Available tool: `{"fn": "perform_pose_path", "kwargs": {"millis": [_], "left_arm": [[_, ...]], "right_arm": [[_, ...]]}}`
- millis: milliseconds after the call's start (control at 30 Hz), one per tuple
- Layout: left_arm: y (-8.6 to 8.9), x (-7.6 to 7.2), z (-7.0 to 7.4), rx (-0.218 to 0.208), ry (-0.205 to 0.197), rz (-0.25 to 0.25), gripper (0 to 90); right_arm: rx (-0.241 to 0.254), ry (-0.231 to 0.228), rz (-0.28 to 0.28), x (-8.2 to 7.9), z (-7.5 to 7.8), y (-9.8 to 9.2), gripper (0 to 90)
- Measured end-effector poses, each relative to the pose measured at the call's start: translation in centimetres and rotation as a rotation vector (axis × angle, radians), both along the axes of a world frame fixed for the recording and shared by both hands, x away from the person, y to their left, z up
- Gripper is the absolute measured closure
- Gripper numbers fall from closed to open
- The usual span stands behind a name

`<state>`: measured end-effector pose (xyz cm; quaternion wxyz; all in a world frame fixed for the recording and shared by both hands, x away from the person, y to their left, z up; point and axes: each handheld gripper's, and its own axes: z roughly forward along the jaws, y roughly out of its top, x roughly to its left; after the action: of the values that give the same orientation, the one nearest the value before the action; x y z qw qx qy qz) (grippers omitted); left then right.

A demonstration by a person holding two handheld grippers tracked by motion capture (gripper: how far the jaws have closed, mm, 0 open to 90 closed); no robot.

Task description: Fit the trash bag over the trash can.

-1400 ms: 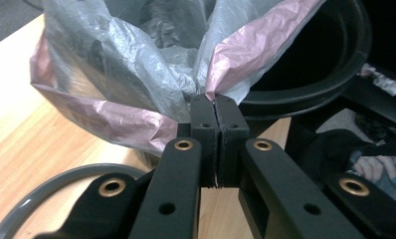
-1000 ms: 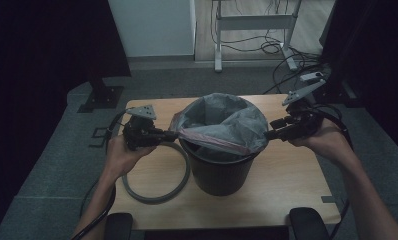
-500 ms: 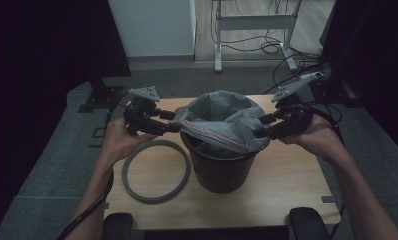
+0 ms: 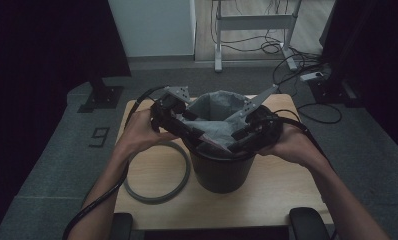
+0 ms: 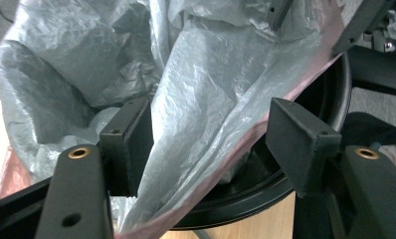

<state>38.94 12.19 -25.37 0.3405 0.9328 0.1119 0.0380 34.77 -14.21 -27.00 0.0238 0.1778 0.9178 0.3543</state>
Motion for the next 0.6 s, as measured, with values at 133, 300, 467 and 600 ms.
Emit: {"fn": "perform_pose_path", "kwargs": {"millis": [133, 300, 467, 600], "left_arm": [[0.5, -0.2, 0.1, -0.005, 0.01, -0.029, 35.8], [1.3, -0.4, 0.0, -0.012, 0.01, -0.043, 36.3], [1.0, -0.4, -0.8, 0.054, -0.009, -0.02, 40.5], [0.7, -0.3, -1.1, 0.099, -0.013, 0.004, 56.8]], "right_arm": [[0.046, 0.0, 0.013, -0.3, 0.4, -0.1, 44.2], [0.048, -0.008, 0.034, -0.9, 0.9, -0.3, 43.0], [0.008, -0.013, 0.056, -1.2, 0.2, 0.2, 43.1], [-0.017, -0.024, 0.05, -1.2, -0.1, 0.2, 63.0]]}}
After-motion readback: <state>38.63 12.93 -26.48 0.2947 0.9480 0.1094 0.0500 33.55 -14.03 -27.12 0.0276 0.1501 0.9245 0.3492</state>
